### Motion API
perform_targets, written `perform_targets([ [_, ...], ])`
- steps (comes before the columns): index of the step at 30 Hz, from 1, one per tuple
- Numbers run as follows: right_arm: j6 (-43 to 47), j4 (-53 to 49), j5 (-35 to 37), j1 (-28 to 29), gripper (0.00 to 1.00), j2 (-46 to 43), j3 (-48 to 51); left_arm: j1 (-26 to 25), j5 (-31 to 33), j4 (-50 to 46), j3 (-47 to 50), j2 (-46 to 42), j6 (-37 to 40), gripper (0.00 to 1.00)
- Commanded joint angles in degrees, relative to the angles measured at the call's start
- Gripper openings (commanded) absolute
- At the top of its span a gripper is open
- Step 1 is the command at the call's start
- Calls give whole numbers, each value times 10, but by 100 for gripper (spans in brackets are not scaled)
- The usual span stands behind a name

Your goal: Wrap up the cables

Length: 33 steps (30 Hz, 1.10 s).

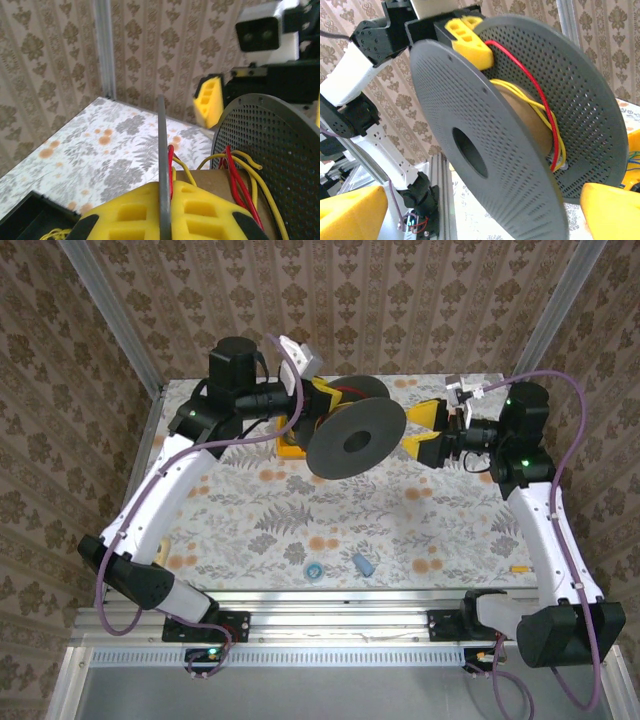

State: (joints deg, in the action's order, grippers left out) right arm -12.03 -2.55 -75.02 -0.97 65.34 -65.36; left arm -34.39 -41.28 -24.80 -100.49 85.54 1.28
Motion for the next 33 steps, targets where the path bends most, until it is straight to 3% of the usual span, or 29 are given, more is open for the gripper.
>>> perform_targets([
  [1, 14, 4, 14, 10, 100, -3, 8, 2, -77, 104, 11, -17, -52, 0],
  [5, 15, 8, 19, 19, 99, 0, 7, 2, -89, 112, 11, -17, -61, 0],
  [8, 13, 14, 5, 35, 89, -1, 7, 2, -86, 113, 9, -15, -65, 0],
  [11, 16, 9, -5, 52, 66, -1, 6, 3, -83, 121, 10, -11, -72, 0],
  [14, 23, 0, -6, 59, 30, -4, 9, 4, -84, 129, 11, -5, -78, 0],
  [18, 20, -2, -7, 62, 3, -6, 11, 10, -86, 136, 15, 0, -86, 0],
  [20, 10, 5, -6, 62, 0, -5, 9, 15, -81, 136, 22, 1, -88, 0],
  [23, -25, 26, -4, 62, 0, 3, 9, 22, -56, 124, 33, -2, -85, 18],
  [26, -60, 41, -9, 62, 0, 19, 8, 30, -11, 88, 40, -11, -66, 52],
  [29, -82, 44, -20, 62, 0, 37, 15, 44, 40, 49, 43, -26, -38, 79],
  [33, -96, 40, -27, 62, 0, 55, 32, 72, 122, 10, 45, -53, -10, 98],
])
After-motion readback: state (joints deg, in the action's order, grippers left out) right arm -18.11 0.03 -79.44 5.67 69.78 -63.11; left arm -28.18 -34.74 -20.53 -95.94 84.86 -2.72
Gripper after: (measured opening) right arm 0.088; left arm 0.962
